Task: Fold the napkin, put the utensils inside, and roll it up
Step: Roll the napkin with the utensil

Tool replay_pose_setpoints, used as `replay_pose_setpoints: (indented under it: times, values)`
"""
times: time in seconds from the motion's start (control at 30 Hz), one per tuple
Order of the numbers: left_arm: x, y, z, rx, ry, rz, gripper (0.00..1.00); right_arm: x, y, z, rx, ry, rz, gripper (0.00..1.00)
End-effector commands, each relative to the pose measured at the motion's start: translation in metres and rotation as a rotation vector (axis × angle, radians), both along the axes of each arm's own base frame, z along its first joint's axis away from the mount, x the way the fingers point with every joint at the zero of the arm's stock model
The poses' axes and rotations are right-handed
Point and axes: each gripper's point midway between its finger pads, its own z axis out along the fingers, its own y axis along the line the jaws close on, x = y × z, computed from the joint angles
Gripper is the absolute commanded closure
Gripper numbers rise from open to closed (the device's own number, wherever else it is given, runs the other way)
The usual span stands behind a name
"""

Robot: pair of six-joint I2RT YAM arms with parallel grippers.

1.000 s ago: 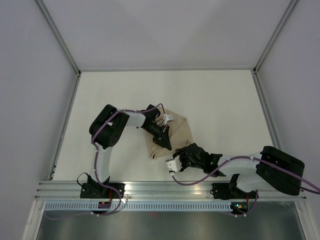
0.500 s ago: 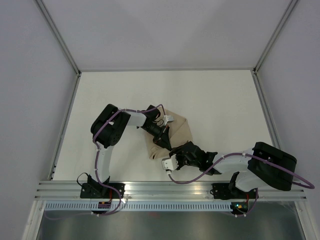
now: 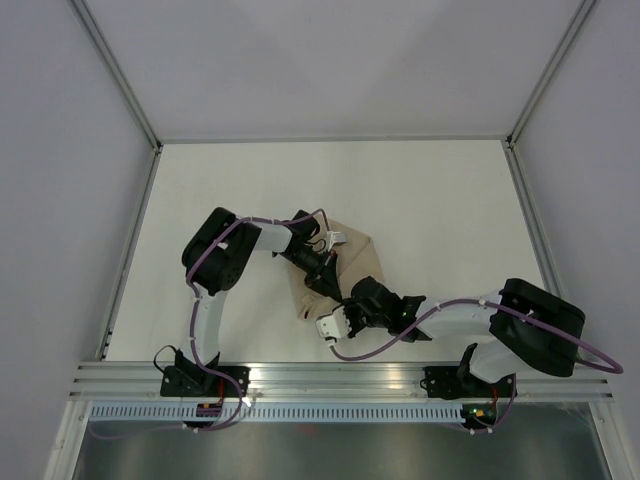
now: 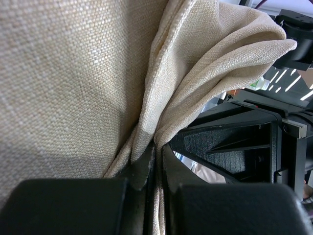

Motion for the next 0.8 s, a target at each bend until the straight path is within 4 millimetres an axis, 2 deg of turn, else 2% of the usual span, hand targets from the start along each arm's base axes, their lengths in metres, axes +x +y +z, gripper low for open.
replay_pose_setpoints:
  times: [0.0,0.13,0.27,0.43,0.47,0.5,0.57,0.6,0.77]
  values:
    - [-0.008,0.011,-0.029,0.098,-0.021,-0.029,0.98,-0.014,-0.004,-0.016,-0.086,0.118,0.026,0.85]
    - [-0.007,0.01,-0.027,0.093,-0.029,-0.034,0.98,-0.018,-0.003,-0.013,-0.111,0.229,0.011,0.95]
    - [-0.003,0.009,-0.02,0.089,-0.066,-0.032,0.93,-0.026,-0.004,-0.013,-0.149,0.35,0.008,0.99]
    - [0.007,0.009,-0.01,0.094,-0.124,-0.013,0.81,-0.022,-0.001,-0.004,-0.15,0.453,-0.021,0.99]
    - [0.011,0.008,-0.004,0.097,-0.139,-0.001,0.77,-0.025,-0.006,-0.009,-0.173,0.487,-0.034,0.99]
    - [0.013,0.008,-0.001,0.099,-0.15,0.008,0.73,-0.024,-0.002,-0.006,-0.164,0.503,-0.029,0.99]
    - [0.021,0.007,0.009,0.092,-0.184,0.031,0.69,-0.022,-0.004,-0.006,-0.174,0.54,-0.045,0.99]
    - [0.025,0.008,0.011,0.099,-0.199,0.044,0.63,-0.023,-0.004,-0.005,-0.171,0.56,-0.042,0.99]
    - [0.047,0.011,0.025,0.101,-0.233,0.154,0.55,-0.023,-0.009,-0.006,-0.188,0.651,-0.058,0.99]
